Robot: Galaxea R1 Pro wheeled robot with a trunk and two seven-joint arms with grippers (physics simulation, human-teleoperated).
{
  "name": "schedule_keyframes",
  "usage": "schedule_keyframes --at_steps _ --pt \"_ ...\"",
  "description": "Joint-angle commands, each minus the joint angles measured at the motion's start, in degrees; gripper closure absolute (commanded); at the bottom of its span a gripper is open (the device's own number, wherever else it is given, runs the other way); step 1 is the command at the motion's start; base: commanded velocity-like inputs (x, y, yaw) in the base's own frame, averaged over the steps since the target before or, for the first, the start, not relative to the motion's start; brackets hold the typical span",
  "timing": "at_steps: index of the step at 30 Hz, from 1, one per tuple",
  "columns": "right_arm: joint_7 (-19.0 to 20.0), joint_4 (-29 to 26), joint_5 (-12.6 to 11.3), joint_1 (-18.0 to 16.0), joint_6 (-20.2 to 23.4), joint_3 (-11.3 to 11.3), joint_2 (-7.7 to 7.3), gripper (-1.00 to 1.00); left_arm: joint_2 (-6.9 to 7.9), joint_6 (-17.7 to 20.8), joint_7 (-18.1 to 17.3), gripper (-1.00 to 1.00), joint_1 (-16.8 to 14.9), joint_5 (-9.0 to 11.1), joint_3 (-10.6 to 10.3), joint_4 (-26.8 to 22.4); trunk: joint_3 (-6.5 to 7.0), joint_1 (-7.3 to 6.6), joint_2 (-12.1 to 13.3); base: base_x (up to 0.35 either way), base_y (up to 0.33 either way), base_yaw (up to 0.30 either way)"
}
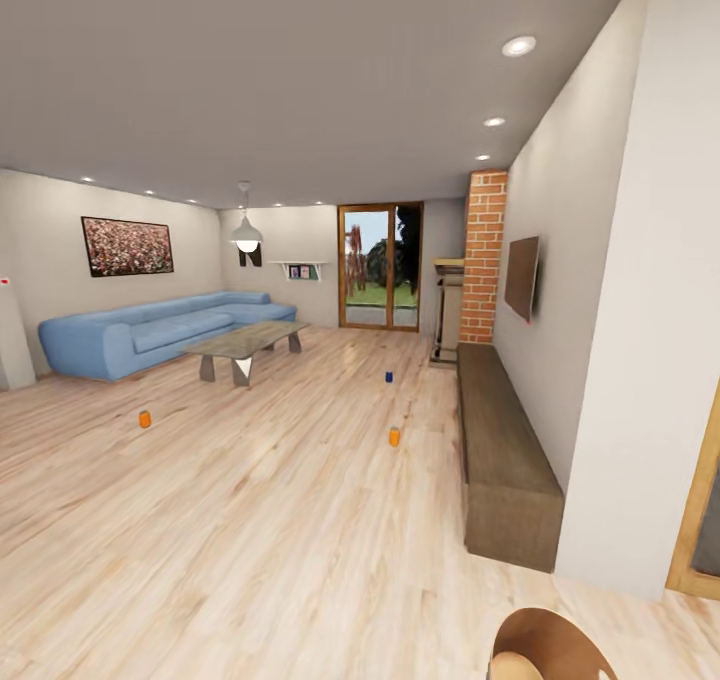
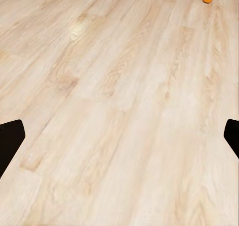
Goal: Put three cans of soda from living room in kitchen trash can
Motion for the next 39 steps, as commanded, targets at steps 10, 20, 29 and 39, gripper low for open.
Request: schedule_keyframes --at_steps 10,20,29,39 --pt "0.4 -0.1 0.8 0.0 0.0 -0.7 0.28 1.0 0.0 0.0 0.0 -1.0 0.0 0.0 0.0 1.4 0.01 0.0 0.0 0.327 0.065 0.0" --pt "0.4 -0.1 0.8 0.0 0.0 -0.6 0.29 1.0 0.0 0.0 0.0 -1.0 0.0 0.1 0.1 1.4 0.01 0.0 0.0 0.326 0.097 0.0" --pt "0.4 0.0 0.8 0.0 0.1 -0.5 0.38 1.0 0.0 0.0 0.0 -1.0 0.0 0.0 0.1 1.4 0.01 0.0 0.0 0.322 0.113 0.0" --pt "0.4 0.3 0.9 0.1 0.1 -0.5 0.71 1.0 -0.01 0.0 0.0 -1.0 0.0 0.0 0.1 1.4 0.01 0.0 0.0 0.321 0.116 0.0"
